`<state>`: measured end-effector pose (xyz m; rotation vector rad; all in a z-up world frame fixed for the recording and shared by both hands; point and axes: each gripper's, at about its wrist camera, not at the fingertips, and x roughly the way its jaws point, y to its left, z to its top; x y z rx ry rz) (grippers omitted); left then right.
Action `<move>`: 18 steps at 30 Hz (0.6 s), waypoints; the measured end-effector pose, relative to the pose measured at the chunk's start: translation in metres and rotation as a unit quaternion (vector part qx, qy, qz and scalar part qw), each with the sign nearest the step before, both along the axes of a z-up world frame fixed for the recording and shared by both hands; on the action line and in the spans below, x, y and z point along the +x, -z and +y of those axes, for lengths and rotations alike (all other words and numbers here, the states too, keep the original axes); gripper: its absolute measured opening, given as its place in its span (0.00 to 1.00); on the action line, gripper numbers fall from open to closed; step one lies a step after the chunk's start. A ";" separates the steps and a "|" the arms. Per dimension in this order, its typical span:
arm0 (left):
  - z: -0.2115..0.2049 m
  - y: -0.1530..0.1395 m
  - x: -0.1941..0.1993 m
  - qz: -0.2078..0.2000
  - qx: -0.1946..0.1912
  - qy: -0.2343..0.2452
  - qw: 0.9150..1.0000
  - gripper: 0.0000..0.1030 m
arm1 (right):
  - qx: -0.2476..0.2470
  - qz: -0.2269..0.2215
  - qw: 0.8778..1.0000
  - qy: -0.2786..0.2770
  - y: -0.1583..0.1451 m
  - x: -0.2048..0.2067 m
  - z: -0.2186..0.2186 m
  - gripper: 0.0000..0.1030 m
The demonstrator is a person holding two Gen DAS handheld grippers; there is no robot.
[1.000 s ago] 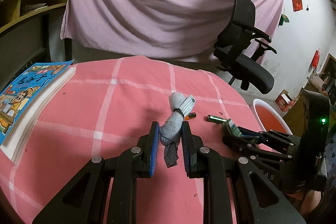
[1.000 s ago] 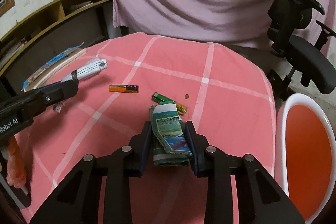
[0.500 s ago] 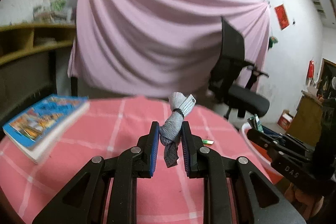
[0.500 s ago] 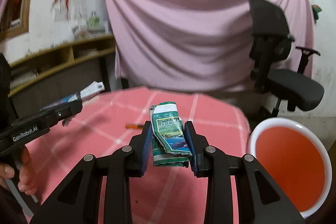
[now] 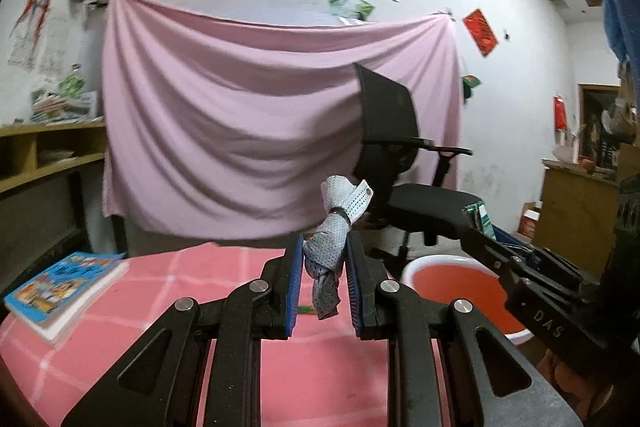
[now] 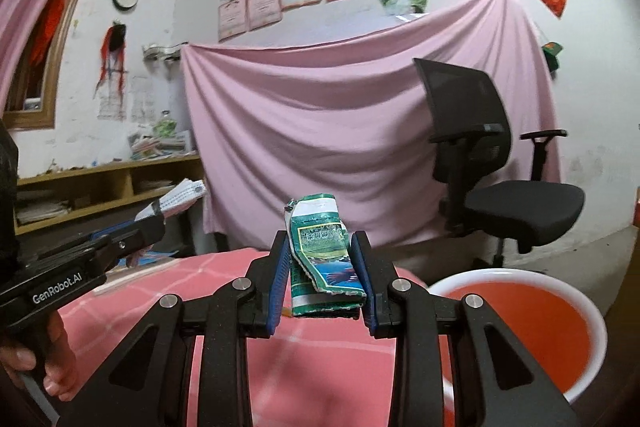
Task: Collect trash
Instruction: 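Carry the grey cloth and green-blue packet over the orange basin and open both tools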
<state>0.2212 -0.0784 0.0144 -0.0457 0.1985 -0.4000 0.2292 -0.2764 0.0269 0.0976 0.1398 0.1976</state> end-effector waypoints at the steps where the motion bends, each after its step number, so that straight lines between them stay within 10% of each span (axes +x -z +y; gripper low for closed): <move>1: -0.008 -0.001 0.001 -0.001 0.000 0.007 1.000 0.17 | 0.001 -0.002 1.000 0.006 -0.001 -0.002 -0.005 0.28; 18: -0.128 0.011 0.036 0.050 0.032 0.097 0.994 0.17 | 0.114 0.075 0.982 0.128 0.011 0.009 -0.110 0.28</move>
